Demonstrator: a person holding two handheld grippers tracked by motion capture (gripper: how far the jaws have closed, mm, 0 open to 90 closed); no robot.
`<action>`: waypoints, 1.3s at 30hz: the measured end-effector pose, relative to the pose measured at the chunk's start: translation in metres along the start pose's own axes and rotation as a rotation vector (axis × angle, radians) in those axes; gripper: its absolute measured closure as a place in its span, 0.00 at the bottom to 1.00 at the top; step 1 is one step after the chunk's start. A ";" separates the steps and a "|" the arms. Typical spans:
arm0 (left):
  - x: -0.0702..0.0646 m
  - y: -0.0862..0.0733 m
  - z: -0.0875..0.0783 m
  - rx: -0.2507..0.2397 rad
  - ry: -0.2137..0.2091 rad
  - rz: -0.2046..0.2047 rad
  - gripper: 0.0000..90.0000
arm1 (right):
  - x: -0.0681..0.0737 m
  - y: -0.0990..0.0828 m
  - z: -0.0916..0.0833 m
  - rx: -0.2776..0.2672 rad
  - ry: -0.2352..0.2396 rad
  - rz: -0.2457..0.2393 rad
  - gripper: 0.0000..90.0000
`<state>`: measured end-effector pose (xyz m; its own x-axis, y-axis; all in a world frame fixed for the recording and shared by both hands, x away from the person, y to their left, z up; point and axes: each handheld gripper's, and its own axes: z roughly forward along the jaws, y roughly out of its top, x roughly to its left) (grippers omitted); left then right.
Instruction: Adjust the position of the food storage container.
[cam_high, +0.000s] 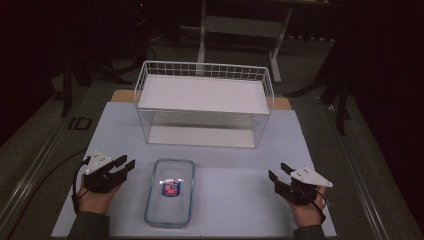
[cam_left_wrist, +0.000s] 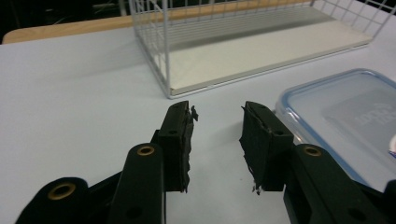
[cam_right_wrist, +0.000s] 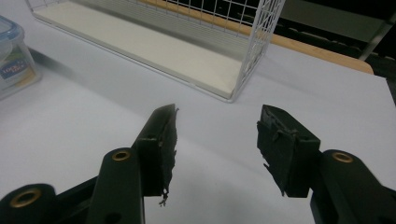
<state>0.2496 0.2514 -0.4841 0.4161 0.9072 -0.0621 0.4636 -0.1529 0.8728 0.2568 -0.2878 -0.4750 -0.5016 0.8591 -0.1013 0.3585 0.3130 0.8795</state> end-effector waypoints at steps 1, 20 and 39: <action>0.000 0.000 0.000 -0.001 -0.002 0.003 0.70 | 0.000 0.000 0.000 0.000 0.000 0.000 0.52; -0.015 -0.005 0.006 0.084 -0.161 0.059 0.99 | 0.003 0.001 -0.001 -0.004 0.018 -0.015 0.51; -0.043 -0.015 0.007 0.183 -0.225 0.115 1.00 | 0.005 0.001 0.001 0.006 0.029 -0.022 0.51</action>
<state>0.2308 0.2119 -0.4980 0.6273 0.7734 -0.0911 0.5280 -0.3364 0.7798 0.2553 -0.2828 -0.4754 -0.5320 0.8400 -0.1068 0.3520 0.3341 0.8744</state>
